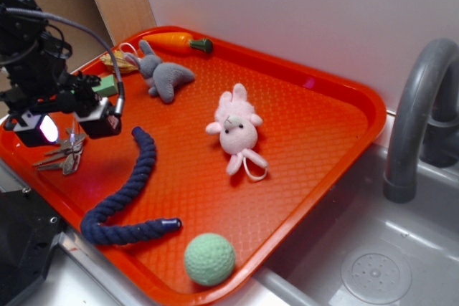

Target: Grab the silver keys.

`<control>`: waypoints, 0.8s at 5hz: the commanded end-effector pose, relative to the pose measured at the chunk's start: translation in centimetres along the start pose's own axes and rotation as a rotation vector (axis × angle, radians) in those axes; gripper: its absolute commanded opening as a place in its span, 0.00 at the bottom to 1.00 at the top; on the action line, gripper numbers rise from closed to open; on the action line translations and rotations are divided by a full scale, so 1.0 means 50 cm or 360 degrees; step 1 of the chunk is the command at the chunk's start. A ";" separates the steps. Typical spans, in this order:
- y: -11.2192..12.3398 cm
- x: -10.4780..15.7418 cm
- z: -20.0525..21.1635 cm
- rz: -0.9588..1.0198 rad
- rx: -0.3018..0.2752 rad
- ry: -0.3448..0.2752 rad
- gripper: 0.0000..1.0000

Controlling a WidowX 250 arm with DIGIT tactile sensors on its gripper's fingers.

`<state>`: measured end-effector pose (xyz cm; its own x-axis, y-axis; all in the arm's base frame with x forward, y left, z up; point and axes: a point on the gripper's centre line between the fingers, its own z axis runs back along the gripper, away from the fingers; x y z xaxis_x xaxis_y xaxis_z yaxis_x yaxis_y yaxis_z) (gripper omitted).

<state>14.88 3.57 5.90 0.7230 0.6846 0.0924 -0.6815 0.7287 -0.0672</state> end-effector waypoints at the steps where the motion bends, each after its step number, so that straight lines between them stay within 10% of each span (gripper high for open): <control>1: -0.014 0.026 -0.028 0.0024 0.0074 -0.0068 1.00; 2: -0.015 0.023 -0.021 -0.0013 0.0089 -0.0081 0.00; 4: -0.077 0.076 -0.083 -0.0049 0.0094 -0.0091 0.00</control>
<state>20.74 3.73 2.53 0.7335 0.6613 0.1569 -0.6690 0.7432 -0.0047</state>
